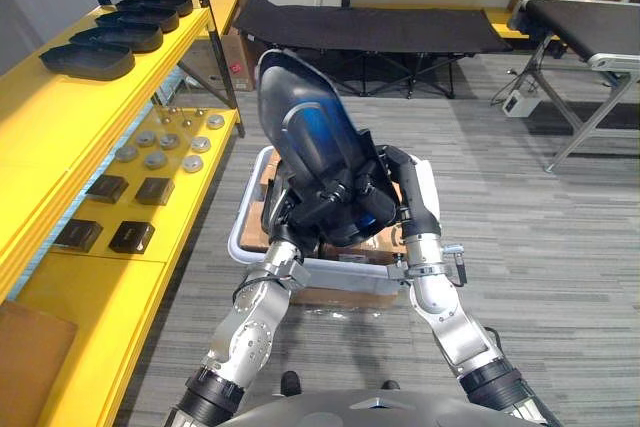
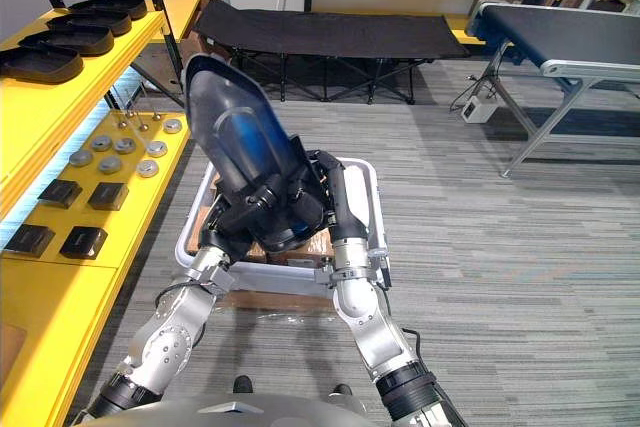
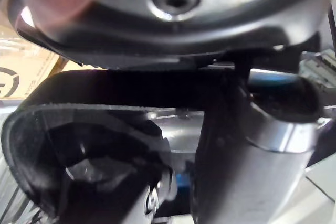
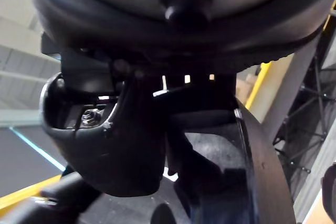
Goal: Walk over and take three plastic housings, then place them on the shelf
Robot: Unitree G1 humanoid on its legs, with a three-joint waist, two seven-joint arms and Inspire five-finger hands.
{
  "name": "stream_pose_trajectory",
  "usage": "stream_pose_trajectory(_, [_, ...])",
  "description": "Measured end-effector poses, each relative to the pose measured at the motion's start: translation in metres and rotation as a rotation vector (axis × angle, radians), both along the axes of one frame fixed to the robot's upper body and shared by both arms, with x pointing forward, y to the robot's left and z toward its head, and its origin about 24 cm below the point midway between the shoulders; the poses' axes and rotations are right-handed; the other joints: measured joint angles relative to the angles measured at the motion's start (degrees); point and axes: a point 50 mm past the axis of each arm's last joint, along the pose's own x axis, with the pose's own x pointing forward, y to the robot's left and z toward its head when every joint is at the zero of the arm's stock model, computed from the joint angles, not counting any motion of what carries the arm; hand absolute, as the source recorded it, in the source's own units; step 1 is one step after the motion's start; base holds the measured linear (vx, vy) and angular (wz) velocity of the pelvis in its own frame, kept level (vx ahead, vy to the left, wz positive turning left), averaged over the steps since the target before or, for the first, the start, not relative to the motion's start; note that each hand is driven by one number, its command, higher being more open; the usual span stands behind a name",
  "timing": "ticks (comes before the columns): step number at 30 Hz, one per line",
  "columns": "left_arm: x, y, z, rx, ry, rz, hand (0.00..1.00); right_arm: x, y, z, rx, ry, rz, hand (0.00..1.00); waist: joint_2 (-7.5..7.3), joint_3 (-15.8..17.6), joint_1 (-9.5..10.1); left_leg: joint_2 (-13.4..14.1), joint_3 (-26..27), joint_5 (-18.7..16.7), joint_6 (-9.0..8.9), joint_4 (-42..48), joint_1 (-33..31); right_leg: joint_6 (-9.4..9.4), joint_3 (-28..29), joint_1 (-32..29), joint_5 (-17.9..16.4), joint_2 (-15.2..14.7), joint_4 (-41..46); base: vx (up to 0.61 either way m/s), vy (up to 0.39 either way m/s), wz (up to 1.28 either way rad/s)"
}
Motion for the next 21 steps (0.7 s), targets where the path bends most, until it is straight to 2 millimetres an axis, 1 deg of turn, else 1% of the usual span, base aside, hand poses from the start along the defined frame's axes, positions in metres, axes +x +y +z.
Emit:
stream_pose_trajectory(2, [0.000, 0.002, -0.002, -0.014, 0.019, 0.024, 0.00, -0.002, 0.005, -0.001, 0.003, 0.003, 0.017, 0.00, -0.18, -0.1, 0.06, 0.0, -0.1, 0.1, -0.03, 0.0, -0.2, -0.02, -0.1, -0.2, 0.0, 0.0, 0.0, -0.02, 0.006, 0.05])
stream_pose_trajectory(4, [-0.001, 0.000, -0.002, -0.026, 0.015, 0.029, 0.00, -0.002, 0.008, 0.000, 0.030, 0.003, 0.014, 0.00, -0.41, -0.3, 0.17, -0.1, -0.2, 0.2, 0.01, 0.0, -0.5, -0.03, -0.2, -0.3, 0.0, 0.0, 0.0, -0.02, 0.013, 0.06])
stream_pose_trajectory(7, [-0.001, 0.003, 0.001, -0.031, -0.006, 0.075, 0.00, -0.002, 0.015, 0.003, 0.061, -0.006, 0.019, 0.00, -1.00, -0.7, 0.09, -0.1, -0.2, 0.2, 0.01, 0.0, -0.5, -0.04, -0.2, -0.3, 0.0, 0.0, 0.0, 0.00, 0.000, 0.00])
stream_pose_trajectory(11, [-0.001, 0.003, 0.003, -0.038, -0.019, 0.104, 0.00, -0.003, 0.018, 0.004, 0.079, -0.004, 0.023, 0.00, -1.23, -0.9, 0.06, -0.2, -0.2, 0.2, 0.01, 0.0, -0.5, -0.06, -0.2, -0.3, 0.0, 0.0, 0.0, 0.00, 0.000, 0.00])
stream_pose_trajectory(12, [-0.001, 0.004, 0.003, -0.037, -0.021, 0.107, 0.00, -0.003, 0.018, 0.004, 0.081, -0.004, 0.023, 1.00, -1.23, -0.9, 0.06, -0.2, -0.2, 0.2, 0.01, 0.0, -0.5, -0.06, -0.2, -0.3, 0.0, 0.0, 0.0, 0.00, 0.000, 0.00])
stream_pose_trajectory(16, [0.000, 0.003, 0.005, -0.049, -0.021, 0.143, 0.00, -0.007, 0.021, 0.002, 0.094, 0.003, 0.031, 1.00, -1.31, -0.9, 0.05, -0.2, -0.2, 0.2, -0.01, 0.0, -0.5, -0.11, -0.3, -0.3, -0.1, 0.0, 0.0, 0.00, 0.000, 0.00])
stream_pose_trajectory(17, [0.000, 0.001, 0.006, -0.043, -0.019, 0.160, 0.00, -0.011, 0.022, -0.001, 0.103, 0.011, 0.039, 1.00, -1.45, -1.0, 0.07, -0.2, -0.2, 0.2, -0.01, 0.0, -0.5, -0.15, -0.3, -0.3, -0.1, 0.0, 0.0, 0.00, 0.000, 0.00])
stream_pose_trajectory(21, [0.000, -0.001, 0.008, 0.055, -0.032, 0.212, 0.00, -0.015, 0.022, -0.004, 0.121, 0.027, 0.032, 1.00, -1.87, -1.3, 0.00, -0.2, -0.2, 0.2, -0.04, 0.1, -0.5, -0.16, -0.3, -0.3, -0.1, 0.0, 0.0, 0.00, 0.000, 0.00])
